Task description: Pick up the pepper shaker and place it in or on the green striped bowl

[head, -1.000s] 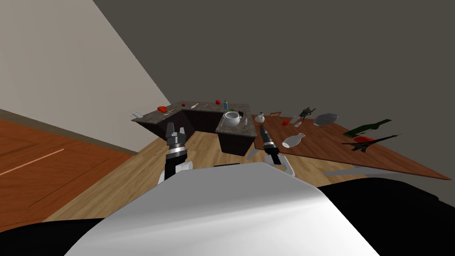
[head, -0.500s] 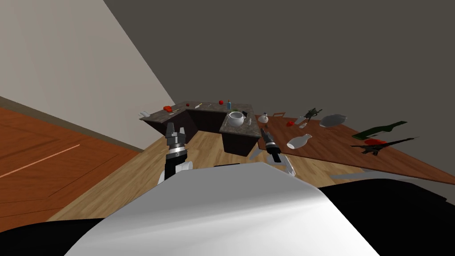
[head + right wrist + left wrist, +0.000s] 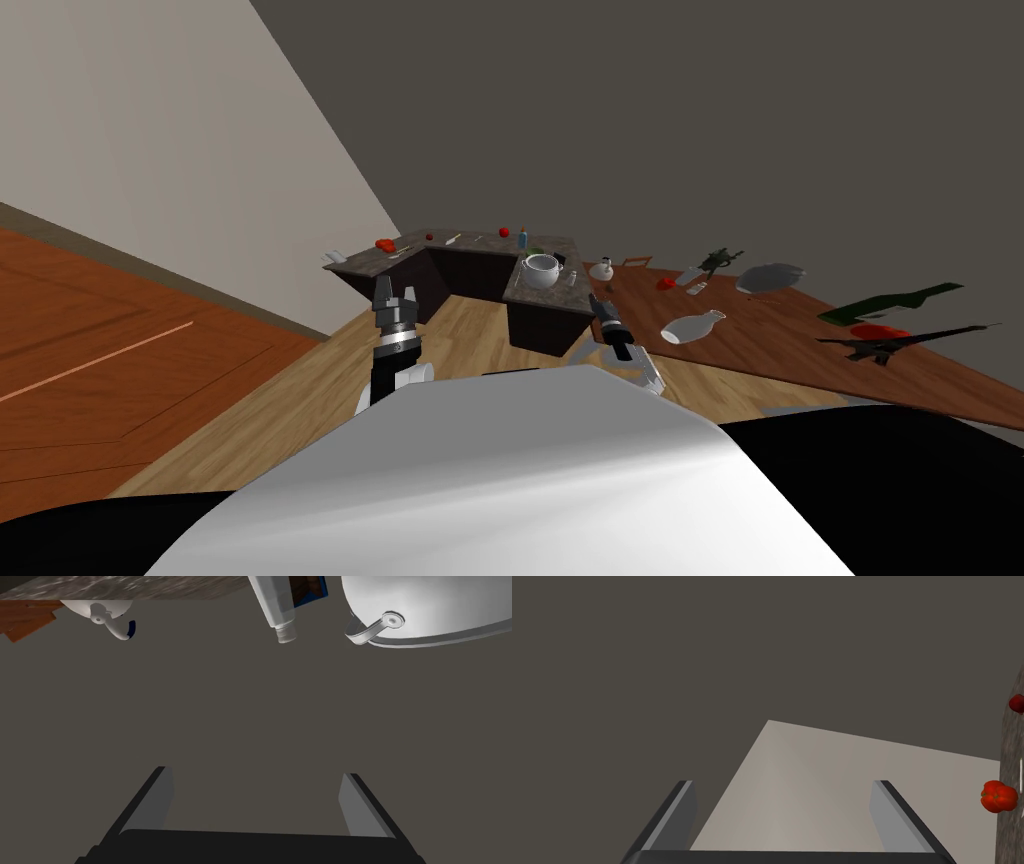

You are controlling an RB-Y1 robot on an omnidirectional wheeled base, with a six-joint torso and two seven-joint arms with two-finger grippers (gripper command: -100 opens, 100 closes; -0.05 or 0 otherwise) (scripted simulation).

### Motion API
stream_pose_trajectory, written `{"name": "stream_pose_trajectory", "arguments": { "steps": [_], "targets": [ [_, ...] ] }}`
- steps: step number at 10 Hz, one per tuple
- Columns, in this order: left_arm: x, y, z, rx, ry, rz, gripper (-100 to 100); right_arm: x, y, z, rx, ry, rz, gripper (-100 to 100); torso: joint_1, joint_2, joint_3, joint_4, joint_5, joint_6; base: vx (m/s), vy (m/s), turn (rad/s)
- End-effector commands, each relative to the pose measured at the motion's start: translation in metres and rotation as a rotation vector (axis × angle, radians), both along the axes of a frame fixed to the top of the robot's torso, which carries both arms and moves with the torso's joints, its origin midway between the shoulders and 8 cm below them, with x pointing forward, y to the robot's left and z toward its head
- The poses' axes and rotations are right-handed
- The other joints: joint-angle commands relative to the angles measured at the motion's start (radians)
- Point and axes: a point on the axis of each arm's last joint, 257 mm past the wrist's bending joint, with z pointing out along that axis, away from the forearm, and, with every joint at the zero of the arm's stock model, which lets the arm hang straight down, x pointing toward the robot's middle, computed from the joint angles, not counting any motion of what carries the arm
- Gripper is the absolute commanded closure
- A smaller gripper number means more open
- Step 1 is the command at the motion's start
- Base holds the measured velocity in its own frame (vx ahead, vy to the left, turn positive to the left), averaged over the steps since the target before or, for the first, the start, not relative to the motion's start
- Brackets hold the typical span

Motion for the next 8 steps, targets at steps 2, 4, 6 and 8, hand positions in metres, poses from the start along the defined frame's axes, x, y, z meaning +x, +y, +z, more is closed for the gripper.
{"name": "stream_pose_trajectory", "arguments": {
  "steps": [2,4,6,8],
  "targets": [
    [0.000,0.000,0.000,0.000,0.000,0.000,0,0.007,-0.022,-0.020,-0.073,0.084,-0.048,-100,0.002,-0.002,-0.001,0.000,0.000,0.000,0.142,0.104,0.041],
    [0.000,0.000,0.000,0.000,0.000,0.000,0,0.007,-0.032,-0.032,-0.094,0.127,-0.068,-100,0.002,0.000,-0.001,0.000,0.000,0.000,0.087,0.074,0.013],
    [0.000,0.000,0.000,0.000,0.000,0.000,0,0.010,-0.051,-0.043,-0.143,0.185,-0.100,-100,0.001,-0.001,-0.001,0.000,0.000,0.000,0.125,0.085,0.024],
    [0.000,0.000,0.000,0.000,0.000,0.000,0,0.010,-0.062,-0.051,-0.164,0.220,-0.117,-100,-0.001,0.000,0.000,0.000,0.000,0.000,0.101,0.045,0.009]
  ]
}}
